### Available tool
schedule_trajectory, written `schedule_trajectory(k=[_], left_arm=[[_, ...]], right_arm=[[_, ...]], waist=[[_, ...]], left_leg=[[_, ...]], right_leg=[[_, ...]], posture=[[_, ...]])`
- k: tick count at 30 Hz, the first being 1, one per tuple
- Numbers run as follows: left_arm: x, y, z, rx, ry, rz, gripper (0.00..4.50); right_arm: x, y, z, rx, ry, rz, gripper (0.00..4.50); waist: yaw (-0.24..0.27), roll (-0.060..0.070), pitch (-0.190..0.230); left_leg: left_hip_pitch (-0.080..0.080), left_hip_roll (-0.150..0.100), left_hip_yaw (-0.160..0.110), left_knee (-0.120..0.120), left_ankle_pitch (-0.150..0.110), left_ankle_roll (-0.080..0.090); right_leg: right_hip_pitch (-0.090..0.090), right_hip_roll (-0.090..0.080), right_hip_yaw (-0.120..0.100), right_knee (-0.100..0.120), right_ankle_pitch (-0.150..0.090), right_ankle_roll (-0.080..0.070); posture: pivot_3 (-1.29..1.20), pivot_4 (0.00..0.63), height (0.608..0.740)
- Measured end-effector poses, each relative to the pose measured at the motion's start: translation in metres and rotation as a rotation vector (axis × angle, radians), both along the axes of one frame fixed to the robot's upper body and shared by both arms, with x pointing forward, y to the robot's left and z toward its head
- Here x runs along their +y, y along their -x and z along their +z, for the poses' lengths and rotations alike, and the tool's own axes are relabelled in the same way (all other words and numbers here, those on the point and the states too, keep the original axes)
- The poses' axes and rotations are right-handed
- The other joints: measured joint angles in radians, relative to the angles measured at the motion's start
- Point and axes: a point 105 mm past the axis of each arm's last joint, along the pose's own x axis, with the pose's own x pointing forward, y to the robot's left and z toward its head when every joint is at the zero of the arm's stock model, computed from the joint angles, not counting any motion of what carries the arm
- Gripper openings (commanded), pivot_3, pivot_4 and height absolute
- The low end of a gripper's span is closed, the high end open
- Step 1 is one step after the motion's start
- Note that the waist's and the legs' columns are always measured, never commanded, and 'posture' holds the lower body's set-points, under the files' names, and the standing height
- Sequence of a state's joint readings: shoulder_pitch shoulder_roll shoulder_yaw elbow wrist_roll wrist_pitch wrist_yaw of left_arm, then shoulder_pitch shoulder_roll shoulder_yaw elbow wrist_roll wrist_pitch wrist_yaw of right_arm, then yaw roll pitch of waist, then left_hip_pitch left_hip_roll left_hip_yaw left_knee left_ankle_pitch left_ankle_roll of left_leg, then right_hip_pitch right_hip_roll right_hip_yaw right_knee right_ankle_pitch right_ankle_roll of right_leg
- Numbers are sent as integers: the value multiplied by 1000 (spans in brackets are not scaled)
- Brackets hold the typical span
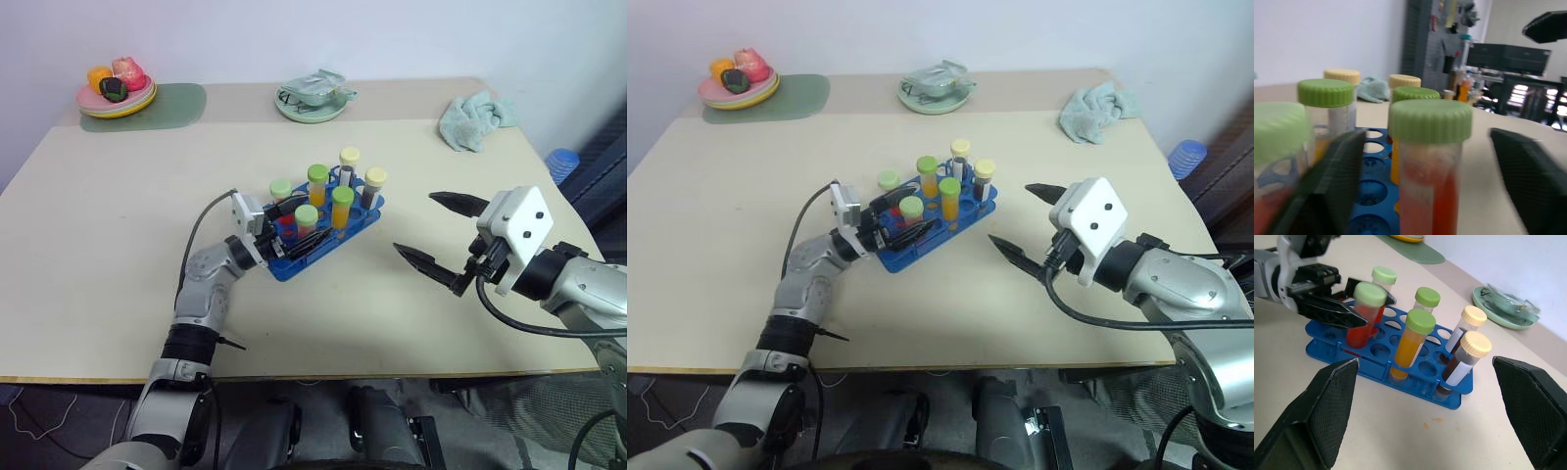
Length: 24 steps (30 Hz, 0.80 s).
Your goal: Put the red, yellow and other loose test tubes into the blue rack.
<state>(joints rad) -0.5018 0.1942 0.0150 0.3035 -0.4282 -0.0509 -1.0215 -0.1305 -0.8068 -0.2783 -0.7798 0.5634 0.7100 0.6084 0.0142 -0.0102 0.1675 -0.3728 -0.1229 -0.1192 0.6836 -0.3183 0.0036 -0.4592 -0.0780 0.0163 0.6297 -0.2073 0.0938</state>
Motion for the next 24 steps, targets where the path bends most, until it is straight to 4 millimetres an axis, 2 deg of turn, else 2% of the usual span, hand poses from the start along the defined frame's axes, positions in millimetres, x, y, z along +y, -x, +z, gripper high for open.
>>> schedule_trajectory(k=[4,8,12,19,24], left_arm=[[4,9,11,-14,-7,1,4124],[18,22,15,-4,7,-5,4124],[54,37,6,71,8,51,4124],[114,67,-26,140,-196,282,4124],[138,80,-24,146,-276,334,4124]], right_arm=[[-1,0,-2,10,-2,5,4500],[-2,-1,-5,23,-12,5,4500],[-7,0,-21,72,-66,-6,4500],[-31,3,-53,133,-108,-94,4500],[-50,12,-63,140,-96,-139,4500]], waist=[[-1,0,0],[-1,0,0],[-2,0,0],[0,0,0],[0,0,0]], left_leg=[[0,0,0,0,0,0],[0,0,0,0,0,0],[1,1,1,-1,0,0],[1,1,2,-1,-1,1],[1,1,2,-1,-1,1]], right_leg=[[0,0,1,0,0,0],[0,0,1,0,0,0],[0,1,1,0,0,0],[0,1,2,0,0,0],[1,1,2,-1,0,0]], posture=[[0,150,740],[0,150,740],[0,150,740],[0,150,740],[0,150,740]])
